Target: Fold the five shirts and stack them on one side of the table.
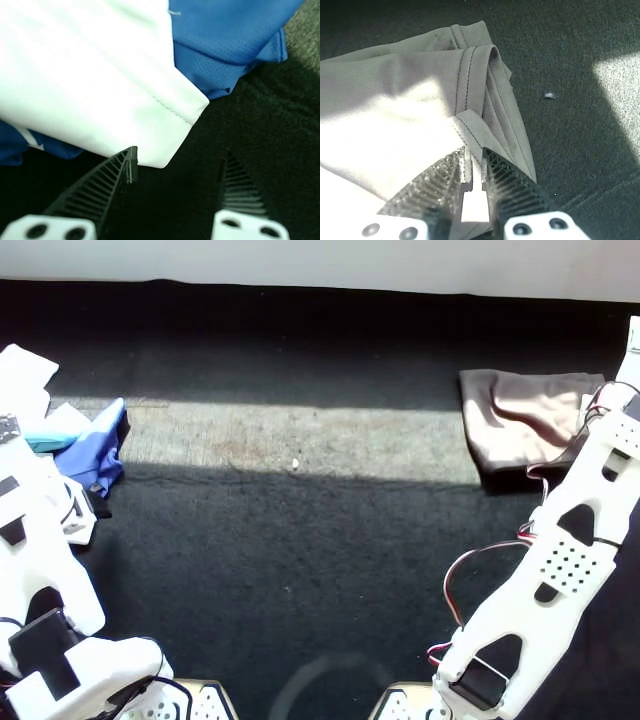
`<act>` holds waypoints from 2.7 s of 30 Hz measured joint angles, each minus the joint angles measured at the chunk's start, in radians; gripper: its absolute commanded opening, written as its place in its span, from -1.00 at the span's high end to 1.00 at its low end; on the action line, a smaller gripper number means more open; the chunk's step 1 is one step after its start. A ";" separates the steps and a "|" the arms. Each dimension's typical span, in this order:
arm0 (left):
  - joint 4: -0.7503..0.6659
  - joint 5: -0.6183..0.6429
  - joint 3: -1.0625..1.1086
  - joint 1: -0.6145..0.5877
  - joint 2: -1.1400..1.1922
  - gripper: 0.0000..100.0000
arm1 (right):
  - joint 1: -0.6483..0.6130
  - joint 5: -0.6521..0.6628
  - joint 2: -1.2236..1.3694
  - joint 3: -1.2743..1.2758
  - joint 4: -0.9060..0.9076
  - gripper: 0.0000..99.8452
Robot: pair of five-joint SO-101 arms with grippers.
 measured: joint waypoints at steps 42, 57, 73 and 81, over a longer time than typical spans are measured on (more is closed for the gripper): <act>0.000 0.000 0.000 0.006 0.000 0.48 | 0.143 0.069 0.097 -0.120 0.000 0.79; 0.000 0.000 0.000 0.044 0.000 0.48 | 0.130 0.086 0.097 -0.328 0.034 0.68; 0.000 0.000 0.000 0.043 0.000 0.48 | -0.063 0.002 0.158 -0.117 -0.279 0.87; 0.000 0.000 0.000 0.043 0.000 0.48 | -0.052 0.002 0.224 -0.117 -0.313 0.87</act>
